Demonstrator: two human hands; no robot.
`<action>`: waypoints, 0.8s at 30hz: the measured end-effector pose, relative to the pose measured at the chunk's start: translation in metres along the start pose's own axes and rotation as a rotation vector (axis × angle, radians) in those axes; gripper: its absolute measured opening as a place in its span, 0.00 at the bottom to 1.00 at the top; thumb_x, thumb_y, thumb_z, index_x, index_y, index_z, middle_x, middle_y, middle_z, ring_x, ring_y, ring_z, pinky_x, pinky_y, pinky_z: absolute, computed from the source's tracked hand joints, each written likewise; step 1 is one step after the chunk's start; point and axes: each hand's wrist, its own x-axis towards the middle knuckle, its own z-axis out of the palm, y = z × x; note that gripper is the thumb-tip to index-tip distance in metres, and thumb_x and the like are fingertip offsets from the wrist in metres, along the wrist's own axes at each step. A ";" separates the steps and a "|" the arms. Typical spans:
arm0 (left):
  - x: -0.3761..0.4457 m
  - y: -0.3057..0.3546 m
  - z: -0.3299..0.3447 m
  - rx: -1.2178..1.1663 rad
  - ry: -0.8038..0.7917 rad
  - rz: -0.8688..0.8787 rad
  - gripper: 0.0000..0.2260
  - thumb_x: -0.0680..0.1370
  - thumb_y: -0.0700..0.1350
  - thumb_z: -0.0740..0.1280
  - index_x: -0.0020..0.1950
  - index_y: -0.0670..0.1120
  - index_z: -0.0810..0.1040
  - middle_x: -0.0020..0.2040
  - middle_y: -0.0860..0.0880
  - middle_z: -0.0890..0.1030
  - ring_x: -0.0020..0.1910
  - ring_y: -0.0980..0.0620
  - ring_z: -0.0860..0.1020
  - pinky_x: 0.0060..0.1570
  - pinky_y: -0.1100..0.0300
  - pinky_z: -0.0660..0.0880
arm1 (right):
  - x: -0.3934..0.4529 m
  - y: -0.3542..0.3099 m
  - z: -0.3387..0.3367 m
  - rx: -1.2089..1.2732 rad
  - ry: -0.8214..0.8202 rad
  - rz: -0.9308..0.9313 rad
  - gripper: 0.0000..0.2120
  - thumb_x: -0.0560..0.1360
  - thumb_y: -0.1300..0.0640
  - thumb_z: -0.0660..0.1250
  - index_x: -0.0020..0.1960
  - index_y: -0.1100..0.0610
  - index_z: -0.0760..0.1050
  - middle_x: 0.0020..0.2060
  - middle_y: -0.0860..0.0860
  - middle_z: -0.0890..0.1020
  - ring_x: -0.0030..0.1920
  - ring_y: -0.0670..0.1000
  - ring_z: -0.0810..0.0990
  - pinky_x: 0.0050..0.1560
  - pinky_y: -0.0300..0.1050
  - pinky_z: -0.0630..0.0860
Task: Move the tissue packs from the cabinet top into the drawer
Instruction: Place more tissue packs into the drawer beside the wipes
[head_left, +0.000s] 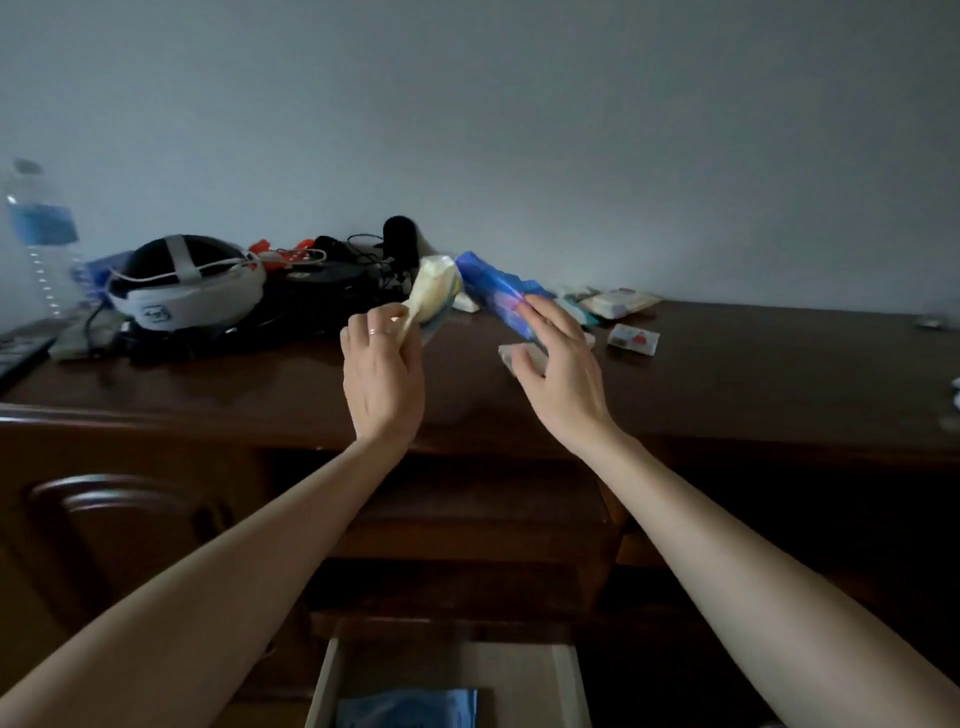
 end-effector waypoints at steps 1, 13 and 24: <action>-0.012 0.001 -0.017 -0.043 0.049 -0.063 0.12 0.82 0.51 0.60 0.64 0.50 0.73 0.59 0.47 0.73 0.60 0.46 0.71 0.48 0.51 0.69 | -0.017 -0.016 0.000 0.029 0.030 0.001 0.22 0.78 0.60 0.70 0.72 0.57 0.76 0.71 0.47 0.75 0.72 0.45 0.70 0.66 0.24 0.61; -0.249 -0.072 -0.139 0.023 -0.485 0.094 0.15 0.84 0.58 0.58 0.66 0.54 0.76 0.55 0.60 0.73 0.52 0.56 0.78 0.46 0.58 0.75 | -0.249 -0.060 -0.015 0.161 -0.345 -0.172 0.07 0.73 0.68 0.73 0.44 0.57 0.83 0.47 0.46 0.84 0.52 0.48 0.82 0.49 0.50 0.80; -0.366 -0.114 -0.075 0.121 -1.235 -0.348 0.49 0.68 0.68 0.73 0.81 0.46 0.57 0.70 0.51 0.73 0.64 0.51 0.77 0.55 0.58 0.78 | -0.339 -0.005 0.032 0.413 -0.595 0.631 0.12 0.73 0.68 0.71 0.41 0.52 0.84 0.42 0.41 0.85 0.48 0.41 0.83 0.49 0.34 0.77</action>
